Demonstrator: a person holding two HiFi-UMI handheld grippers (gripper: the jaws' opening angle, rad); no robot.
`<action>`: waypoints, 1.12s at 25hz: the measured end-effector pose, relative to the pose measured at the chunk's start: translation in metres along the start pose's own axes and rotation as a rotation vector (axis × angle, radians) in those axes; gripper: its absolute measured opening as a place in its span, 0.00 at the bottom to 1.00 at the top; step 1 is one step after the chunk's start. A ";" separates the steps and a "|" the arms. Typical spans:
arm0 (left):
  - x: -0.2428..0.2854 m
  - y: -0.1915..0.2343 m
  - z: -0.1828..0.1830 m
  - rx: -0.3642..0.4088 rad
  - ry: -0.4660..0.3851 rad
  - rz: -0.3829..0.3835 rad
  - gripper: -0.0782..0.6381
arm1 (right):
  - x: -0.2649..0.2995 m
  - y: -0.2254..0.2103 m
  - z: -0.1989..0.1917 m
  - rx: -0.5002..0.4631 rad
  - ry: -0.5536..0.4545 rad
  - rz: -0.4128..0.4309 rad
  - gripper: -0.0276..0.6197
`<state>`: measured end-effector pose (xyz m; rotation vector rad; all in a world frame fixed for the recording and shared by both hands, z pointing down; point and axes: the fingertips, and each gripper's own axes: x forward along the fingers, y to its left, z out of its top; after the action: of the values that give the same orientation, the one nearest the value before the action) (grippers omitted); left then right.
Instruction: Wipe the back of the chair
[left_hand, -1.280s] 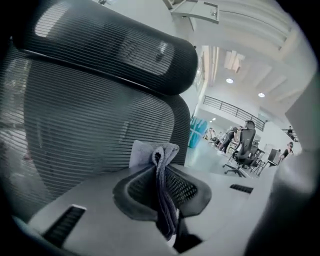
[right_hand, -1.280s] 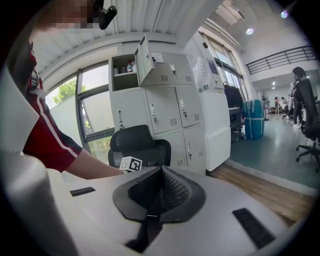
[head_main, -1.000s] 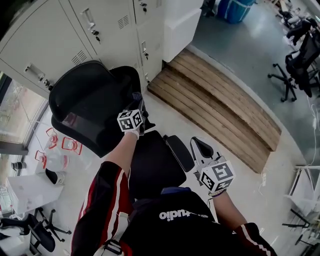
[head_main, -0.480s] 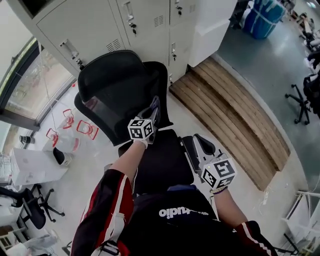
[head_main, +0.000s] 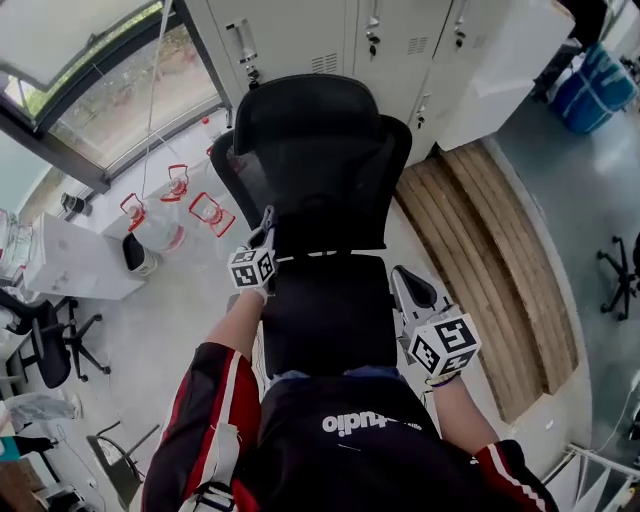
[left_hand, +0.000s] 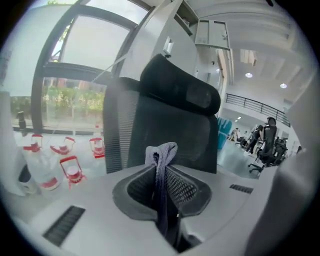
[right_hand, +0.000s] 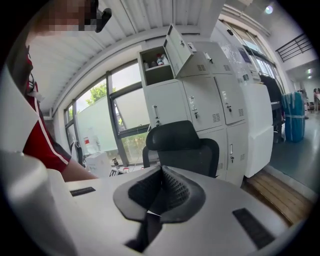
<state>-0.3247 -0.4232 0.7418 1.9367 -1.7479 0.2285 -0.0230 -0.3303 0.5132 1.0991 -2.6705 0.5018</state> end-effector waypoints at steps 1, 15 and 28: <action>-0.006 0.017 -0.003 0.000 0.001 0.029 0.19 | 0.004 0.004 -0.002 -0.005 0.008 0.010 0.07; 0.014 0.099 -0.035 -0.042 0.042 0.176 0.19 | 0.016 -0.003 -0.038 -0.009 0.107 -0.010 0.07; 0.086 -0.020 -0.040 0.043 0.104 -0.034 0.19 | -0.009 -0.048 -0.037 0.048 0.066 -0.111 0.07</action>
<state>-0.2838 -0.4788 0.8098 1.9472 -1.6541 0.3511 0.0198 -0.3426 0.5552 1.2148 -2.5371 0.5734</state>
